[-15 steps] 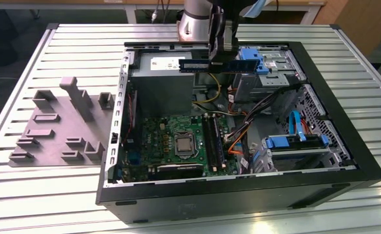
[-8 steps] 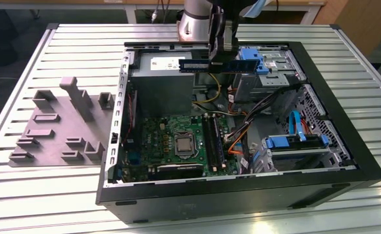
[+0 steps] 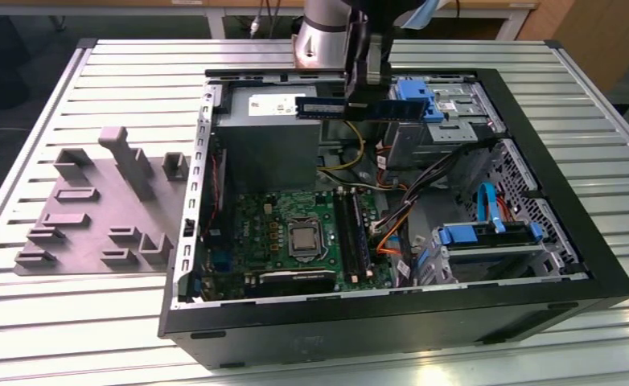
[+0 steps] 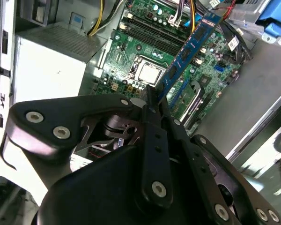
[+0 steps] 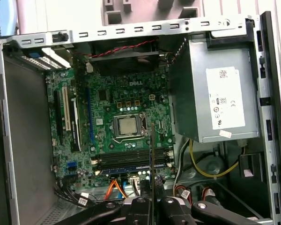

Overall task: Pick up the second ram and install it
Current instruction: 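Insert the second ram into the second slot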

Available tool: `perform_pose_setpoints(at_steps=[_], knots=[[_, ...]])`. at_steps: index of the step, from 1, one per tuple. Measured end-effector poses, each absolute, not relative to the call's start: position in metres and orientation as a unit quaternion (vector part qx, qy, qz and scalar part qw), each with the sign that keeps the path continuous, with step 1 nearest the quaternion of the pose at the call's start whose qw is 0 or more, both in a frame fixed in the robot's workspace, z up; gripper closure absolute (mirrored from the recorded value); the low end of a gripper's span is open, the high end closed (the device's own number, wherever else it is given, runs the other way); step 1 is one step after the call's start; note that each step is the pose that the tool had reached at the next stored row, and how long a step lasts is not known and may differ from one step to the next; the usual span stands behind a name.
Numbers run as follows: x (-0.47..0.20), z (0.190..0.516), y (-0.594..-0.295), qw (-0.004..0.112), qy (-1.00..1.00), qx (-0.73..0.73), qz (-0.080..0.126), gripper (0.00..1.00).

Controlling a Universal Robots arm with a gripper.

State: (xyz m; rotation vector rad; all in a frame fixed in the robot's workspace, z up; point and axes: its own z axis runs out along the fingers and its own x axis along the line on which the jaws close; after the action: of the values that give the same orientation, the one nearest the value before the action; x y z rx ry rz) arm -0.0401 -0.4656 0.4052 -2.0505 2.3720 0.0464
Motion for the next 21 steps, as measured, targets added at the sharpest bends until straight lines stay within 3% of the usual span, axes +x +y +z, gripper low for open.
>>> perform_pose_setpoints(at_steps=[21], knots=[[-0.0402,0.3975,-0.4657,0.006,0.876,-0.482,0.014,0.86]])
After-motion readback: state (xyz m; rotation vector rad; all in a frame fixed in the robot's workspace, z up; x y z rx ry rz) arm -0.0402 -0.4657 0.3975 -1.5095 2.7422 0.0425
